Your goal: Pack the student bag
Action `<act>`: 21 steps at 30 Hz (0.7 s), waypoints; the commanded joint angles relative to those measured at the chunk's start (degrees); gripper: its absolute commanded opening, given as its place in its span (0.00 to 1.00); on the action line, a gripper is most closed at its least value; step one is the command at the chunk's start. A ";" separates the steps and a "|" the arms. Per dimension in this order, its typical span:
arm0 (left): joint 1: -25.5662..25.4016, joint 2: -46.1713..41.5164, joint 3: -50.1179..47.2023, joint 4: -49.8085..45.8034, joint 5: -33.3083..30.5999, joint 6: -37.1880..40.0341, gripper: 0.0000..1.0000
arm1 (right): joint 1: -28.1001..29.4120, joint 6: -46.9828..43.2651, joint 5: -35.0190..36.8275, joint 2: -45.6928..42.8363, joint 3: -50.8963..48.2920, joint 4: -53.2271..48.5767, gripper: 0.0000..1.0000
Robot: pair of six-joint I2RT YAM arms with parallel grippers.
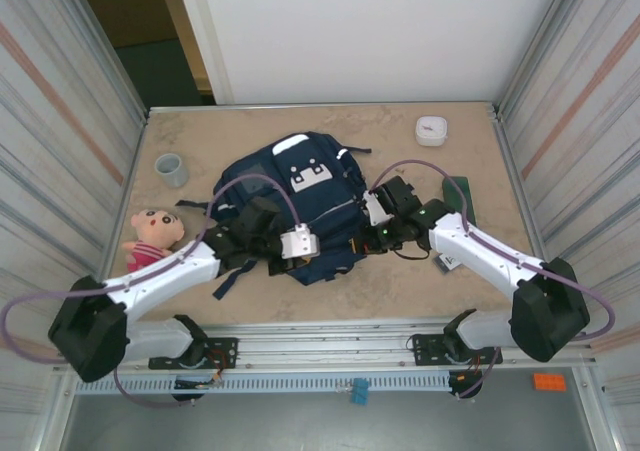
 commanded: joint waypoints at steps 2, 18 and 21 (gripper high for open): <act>6.55 -5.57 -0.67 -13.82 3.46 11.34 0.00 | 1.93 4.10 2.36 -1.18 -4.29 3.48 0.00; -5.19 -0.95 0.32 4.43 -6.71 -11.39 0.71 | 10.09 4.93 -3.10 -2.57 -4.43 11.27 0.00; -6.51 4.34 2.08 4.63 -6.31 -11.64 0.68 | 10.07 4.52 -3.70 -4.26 -4.54 11.01 0.00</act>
